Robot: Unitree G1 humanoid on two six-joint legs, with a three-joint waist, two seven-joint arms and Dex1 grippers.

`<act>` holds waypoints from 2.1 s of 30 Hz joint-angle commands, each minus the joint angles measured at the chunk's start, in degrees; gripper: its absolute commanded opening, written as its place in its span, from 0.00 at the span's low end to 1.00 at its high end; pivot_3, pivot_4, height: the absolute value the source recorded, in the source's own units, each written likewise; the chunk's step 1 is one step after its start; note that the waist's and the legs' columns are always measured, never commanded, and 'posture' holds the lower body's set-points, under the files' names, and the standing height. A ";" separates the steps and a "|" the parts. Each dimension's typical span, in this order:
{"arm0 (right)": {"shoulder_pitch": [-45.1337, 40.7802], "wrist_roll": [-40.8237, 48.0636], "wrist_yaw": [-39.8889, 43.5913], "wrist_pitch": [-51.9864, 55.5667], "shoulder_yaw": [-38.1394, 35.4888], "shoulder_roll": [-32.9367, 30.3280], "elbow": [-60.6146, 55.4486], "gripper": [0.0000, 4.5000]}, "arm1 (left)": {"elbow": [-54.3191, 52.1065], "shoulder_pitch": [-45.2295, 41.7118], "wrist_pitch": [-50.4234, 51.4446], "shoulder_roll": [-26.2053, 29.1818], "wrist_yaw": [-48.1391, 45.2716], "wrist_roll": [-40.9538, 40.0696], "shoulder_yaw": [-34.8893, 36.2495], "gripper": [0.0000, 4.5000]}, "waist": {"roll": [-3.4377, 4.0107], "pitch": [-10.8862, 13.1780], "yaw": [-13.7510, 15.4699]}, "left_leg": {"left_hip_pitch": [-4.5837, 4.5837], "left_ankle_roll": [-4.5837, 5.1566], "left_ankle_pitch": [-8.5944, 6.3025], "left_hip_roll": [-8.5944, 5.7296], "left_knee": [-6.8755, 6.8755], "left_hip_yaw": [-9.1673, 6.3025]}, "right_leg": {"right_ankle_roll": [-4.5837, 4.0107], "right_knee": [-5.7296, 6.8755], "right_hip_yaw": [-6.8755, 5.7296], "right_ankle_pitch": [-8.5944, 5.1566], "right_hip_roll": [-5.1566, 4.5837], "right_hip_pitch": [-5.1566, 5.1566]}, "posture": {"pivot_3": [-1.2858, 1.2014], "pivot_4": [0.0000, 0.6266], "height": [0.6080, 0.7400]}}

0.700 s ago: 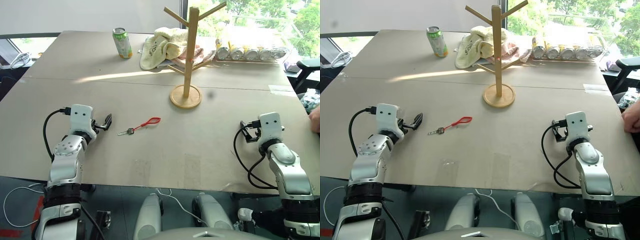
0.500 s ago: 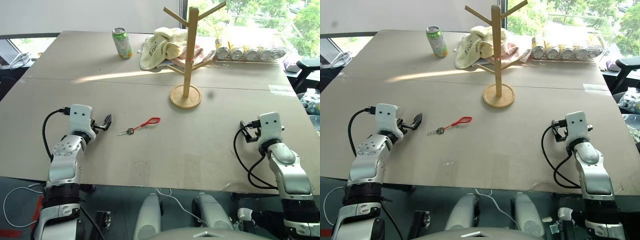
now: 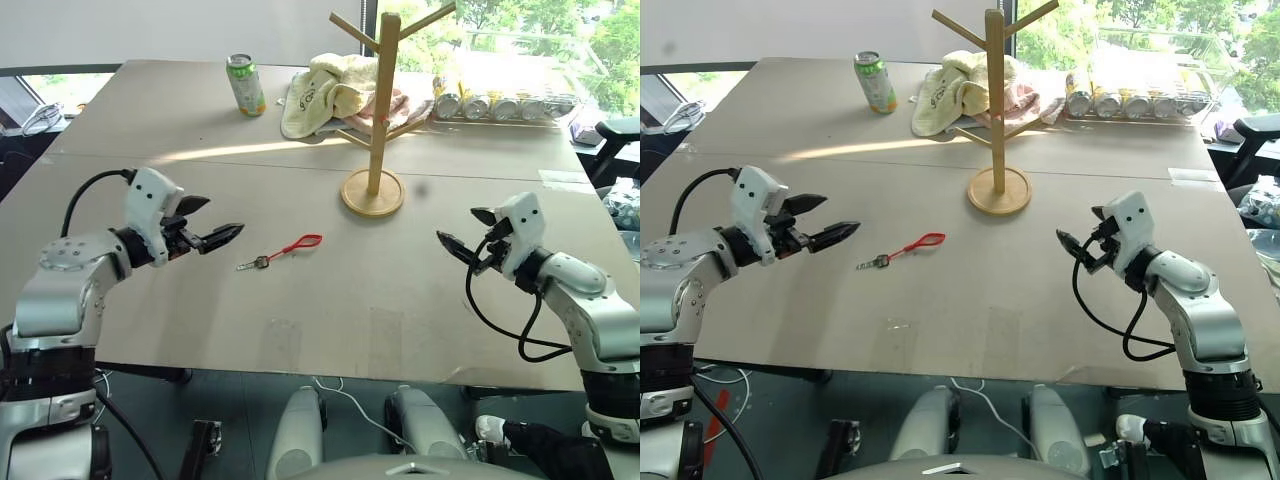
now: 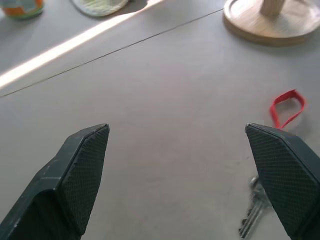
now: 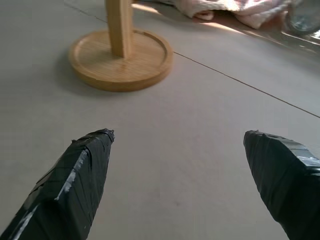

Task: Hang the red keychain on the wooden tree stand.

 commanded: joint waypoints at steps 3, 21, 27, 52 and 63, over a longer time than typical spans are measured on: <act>-3.94 9.75 7.28 8.07 3.10 -2.90 -9.04 0.99 | 2.76 -7.55 -4.06 0.90 -10.27 4.77 -11.76 1.00 | -0.01 0.02 0.07 | 0.01 0.00 0.00 0.00 0.04 -0.02 | 0.03 0.02 -0.02 -0.02 0.03 0.00 | 0.52 0.24 0.94; -1.12 15.19 1.99 14.28 2.32 -3.81 -19.06 1.00 | 27.90 -19.79 -19.48 -7.41 -20.11 14.70 -20.16 0.94 | -0.04 0.03 0.10 | -0.08 0.01 0.00 0.01 0.07 -0.07 | 0.01 0.03 -0.05 -0.01 0.05 -0.03 | 0.52 0.24 0.94; 0.14 14.90 1.92 12.94 2.00 -4.38 -18.65 1.00 | 29.48 -19.59 -20.99 -7.91 -21.97 15.57 -20.46 0.44 | -0.04 0.03 -0.02 | -0.07 0.01 0.00 0.01 0.07 -0.07 | 0.01 0.04 -0.05 -0.01 0.05 -0.03 | 0.52 0.24 0.94; -3.31 15.96 -3.37 12.54 -2.32 -3.79 -20.06 1.00 | 3.69 -14.57 -10.11 -9.95 -10.24 4.80 -6.34 0.01 | -0.06 0.04 0.19 | -0.12 0.00 0.00 0.01 0.10 -0.11 | 0.02 0.04 -0.06 -0.01 0.03 -0.02 | 0.52 0.24 0.94; -11.87 16.31 -10.20 12.55 -3.48 -1.58 -20.84 1.00 | -8.43 -19.73 -13.86 -15.25 -0.10 5.56 -7.78 0.01 | -0.06 0.04 0.12 | -0.07 0.00 0.00 0.00 0.10 -0.11 | -0.02 0.04 -0.06 0.02 0.04 0.01 | 0.52 0.24 0.94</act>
